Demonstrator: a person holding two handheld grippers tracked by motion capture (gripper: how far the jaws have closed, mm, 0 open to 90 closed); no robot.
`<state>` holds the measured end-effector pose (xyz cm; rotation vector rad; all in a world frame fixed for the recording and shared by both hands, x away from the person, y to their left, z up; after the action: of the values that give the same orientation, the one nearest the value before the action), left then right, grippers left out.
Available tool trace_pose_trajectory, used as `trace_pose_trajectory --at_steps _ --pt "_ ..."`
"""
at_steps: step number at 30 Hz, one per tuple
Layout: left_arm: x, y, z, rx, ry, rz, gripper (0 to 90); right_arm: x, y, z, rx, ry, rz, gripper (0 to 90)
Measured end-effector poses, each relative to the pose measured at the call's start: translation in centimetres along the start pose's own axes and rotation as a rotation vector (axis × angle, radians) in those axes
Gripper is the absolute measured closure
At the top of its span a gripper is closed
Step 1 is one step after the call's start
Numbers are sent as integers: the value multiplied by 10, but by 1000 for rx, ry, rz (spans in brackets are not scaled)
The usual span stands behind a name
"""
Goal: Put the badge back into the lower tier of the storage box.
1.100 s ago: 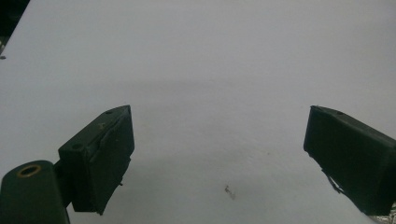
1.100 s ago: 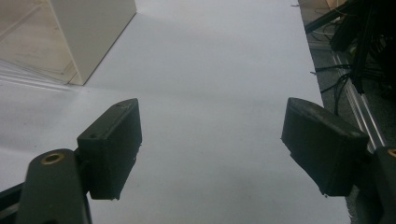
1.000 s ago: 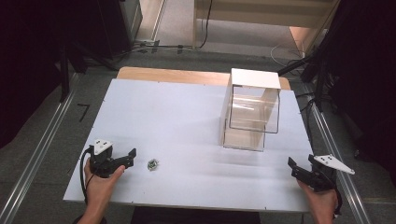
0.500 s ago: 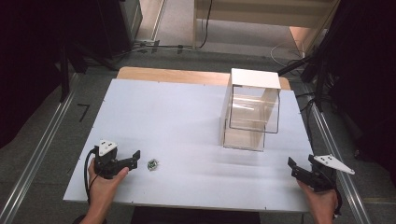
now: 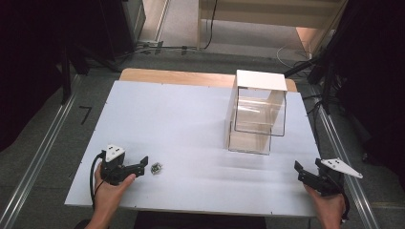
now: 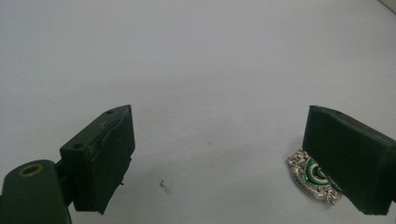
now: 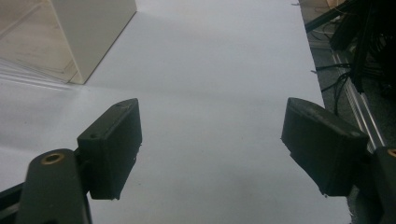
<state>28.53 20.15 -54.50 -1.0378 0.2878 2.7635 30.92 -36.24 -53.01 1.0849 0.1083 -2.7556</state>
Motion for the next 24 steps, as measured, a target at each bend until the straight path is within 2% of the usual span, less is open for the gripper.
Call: trace_pose_trajectory --at_steps 16,24 --pt "4 15 -3 47 -28 -47 96 1 0 0 2 -6 -1 183" --pt "5 18 -4 46 -32 -58 96 1 0 -1 4 -11 3 183"
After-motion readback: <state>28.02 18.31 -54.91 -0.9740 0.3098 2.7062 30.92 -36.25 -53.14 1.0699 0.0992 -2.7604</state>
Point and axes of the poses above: each handheld gripper's, and its own axes: z roughly backward along the jaws, x roughly out of its underside, y roughly to its right, the point moved 7 cm from there along -z, roughly forward along the jaws, and after that the axes turned 12 degrees about -y, right-handed, at the moved point
